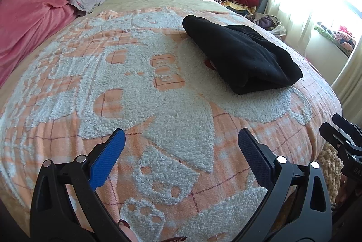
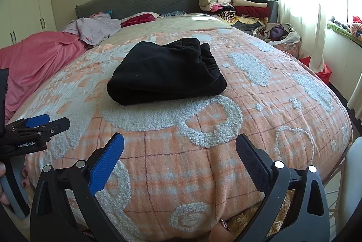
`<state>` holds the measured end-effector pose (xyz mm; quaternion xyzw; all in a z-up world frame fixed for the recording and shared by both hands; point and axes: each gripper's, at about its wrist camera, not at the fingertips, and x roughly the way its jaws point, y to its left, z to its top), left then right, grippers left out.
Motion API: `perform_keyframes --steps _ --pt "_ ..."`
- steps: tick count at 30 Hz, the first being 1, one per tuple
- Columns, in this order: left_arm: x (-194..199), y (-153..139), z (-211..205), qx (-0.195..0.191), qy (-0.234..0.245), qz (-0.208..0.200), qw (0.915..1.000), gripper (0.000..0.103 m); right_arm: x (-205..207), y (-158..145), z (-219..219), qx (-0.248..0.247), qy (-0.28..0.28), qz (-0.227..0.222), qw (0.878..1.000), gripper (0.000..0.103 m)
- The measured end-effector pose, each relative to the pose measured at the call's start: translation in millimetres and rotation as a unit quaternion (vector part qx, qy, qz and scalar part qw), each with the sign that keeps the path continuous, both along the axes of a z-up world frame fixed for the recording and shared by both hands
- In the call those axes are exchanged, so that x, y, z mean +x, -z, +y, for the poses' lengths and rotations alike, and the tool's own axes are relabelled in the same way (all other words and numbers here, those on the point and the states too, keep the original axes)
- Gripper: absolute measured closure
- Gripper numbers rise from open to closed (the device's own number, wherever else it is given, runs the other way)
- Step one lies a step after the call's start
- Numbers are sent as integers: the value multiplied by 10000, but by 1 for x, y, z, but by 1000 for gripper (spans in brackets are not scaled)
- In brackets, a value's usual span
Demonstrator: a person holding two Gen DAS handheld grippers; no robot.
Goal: Fold small clothes
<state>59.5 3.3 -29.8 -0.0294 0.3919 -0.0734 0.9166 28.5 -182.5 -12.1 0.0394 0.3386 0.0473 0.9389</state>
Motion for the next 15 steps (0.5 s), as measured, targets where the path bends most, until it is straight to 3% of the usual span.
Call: perform_keyframes --steps 15 --pt "-1 -2 1 32 -12 -1 10000 10 -1 0 1 -1 2 -5 10000 5"
